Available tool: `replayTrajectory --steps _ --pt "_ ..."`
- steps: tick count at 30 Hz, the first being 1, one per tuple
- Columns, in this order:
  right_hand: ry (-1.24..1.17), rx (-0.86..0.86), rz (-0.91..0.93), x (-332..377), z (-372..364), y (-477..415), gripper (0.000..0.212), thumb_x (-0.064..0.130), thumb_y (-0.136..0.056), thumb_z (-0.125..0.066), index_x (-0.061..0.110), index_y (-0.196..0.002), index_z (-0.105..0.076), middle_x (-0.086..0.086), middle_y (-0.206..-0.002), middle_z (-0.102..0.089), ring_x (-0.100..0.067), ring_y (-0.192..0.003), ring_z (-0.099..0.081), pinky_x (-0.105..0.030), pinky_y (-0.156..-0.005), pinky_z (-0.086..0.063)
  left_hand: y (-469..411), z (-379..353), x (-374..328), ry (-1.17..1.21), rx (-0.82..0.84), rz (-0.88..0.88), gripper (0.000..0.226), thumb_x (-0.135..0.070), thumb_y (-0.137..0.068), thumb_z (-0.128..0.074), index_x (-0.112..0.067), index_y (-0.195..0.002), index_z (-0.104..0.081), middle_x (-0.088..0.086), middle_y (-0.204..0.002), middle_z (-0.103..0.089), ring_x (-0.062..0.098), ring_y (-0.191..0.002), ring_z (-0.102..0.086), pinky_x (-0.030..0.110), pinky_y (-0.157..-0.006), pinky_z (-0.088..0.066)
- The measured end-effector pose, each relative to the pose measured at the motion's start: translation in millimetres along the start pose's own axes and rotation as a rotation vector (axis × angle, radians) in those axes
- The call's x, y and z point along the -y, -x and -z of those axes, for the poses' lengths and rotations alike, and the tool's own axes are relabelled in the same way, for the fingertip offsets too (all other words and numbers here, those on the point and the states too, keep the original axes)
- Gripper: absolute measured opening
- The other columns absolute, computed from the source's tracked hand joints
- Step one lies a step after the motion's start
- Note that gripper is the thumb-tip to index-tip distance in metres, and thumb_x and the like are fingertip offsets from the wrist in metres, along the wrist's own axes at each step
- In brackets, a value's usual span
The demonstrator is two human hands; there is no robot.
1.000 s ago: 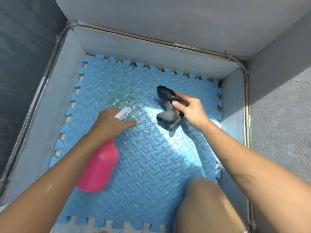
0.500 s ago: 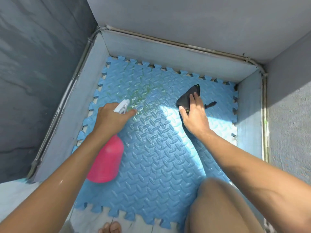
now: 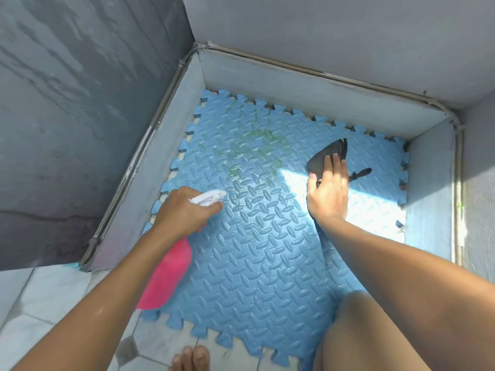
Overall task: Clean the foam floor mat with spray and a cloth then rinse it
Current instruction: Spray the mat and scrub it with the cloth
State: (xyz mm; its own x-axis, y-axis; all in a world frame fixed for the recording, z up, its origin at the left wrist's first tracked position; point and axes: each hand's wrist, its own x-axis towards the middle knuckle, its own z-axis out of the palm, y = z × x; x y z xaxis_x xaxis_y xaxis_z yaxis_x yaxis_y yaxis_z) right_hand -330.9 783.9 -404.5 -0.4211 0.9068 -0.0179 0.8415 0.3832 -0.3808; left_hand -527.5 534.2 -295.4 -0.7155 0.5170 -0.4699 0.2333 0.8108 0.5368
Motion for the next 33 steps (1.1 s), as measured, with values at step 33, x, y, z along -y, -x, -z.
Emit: replayTrajectory --steps 33 --pt "0.024 0.102 0.307 199.2 -70.6 -83.3 0.057 0.036 -0.1 -0.043 0.007 -0.149 -0.042 -0.015 -0.158 -0.038 -0.042 -0.147 -0.025 -0.048 -0.12 -0.019 -16.5 45.3 5.8 0.459 -0.205 -0.125 0.032 -0.032 -0.083 -0.084 -0.005 -0.092 -0.07 0.007 -0.073 -0.058 0.014 -0.069 -0.058 0.044 -0.068 -0.067"
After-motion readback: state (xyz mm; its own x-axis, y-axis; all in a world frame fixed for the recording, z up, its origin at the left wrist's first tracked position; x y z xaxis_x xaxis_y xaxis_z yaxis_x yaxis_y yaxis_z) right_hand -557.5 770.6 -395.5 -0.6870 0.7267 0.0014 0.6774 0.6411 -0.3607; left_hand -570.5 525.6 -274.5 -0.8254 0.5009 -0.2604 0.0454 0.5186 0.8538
